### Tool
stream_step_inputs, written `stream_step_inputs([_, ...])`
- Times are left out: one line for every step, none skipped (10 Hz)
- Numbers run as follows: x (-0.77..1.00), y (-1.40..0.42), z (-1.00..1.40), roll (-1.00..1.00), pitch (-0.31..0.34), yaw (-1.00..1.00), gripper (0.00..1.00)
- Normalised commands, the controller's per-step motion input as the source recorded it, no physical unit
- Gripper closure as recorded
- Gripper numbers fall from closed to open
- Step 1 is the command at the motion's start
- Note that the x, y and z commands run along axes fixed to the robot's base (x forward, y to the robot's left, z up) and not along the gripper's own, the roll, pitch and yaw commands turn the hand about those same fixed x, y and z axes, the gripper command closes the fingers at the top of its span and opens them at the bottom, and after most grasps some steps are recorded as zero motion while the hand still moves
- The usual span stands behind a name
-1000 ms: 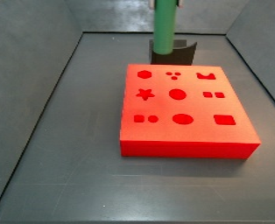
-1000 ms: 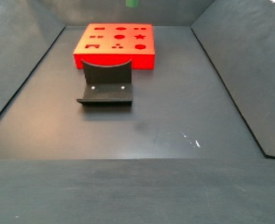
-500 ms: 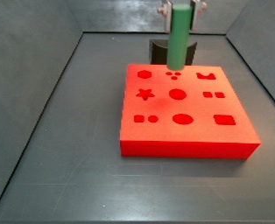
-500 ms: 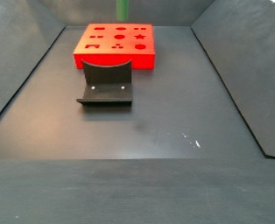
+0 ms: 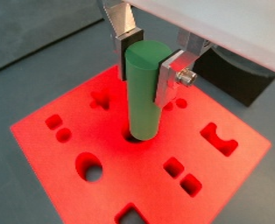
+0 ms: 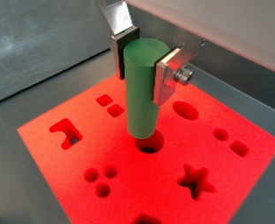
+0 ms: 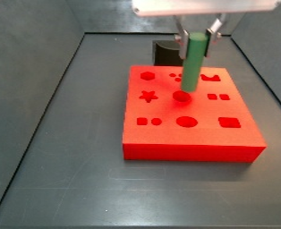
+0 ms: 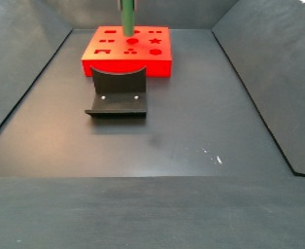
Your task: Insert the round object.
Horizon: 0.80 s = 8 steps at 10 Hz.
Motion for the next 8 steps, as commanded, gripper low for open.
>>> stream_step_inputs([0.00,0.00,-0.04,-0.03,0.000,0.00,1.00])
stream_step_inputs([0.00,0.00,-0.09,0.00,0.016,0.00,1.00])
stream_step_inputs([-0.03,0.00,-0.09,0.08,0.041,-0.10,1.00])
stream_step_inputs([-0.03,0.00,-0.11,0.06,0.050,-0.14,1.00])
stream_step_inputs([-0.01,0.00,-0.14,0.03,0.049,-0.13,1.00])
stream_step_inputs([0.00,-0.03,-0.17,0.03,0.043,-0.11,1.00])
stream_step_inputs([0.00,-0.05,-0.21,0.06,0.041,-0.09,1.00])
stream_step_inputs([0.00,-0.08,-0.24,0.10,0.050,-0.09,1.00])
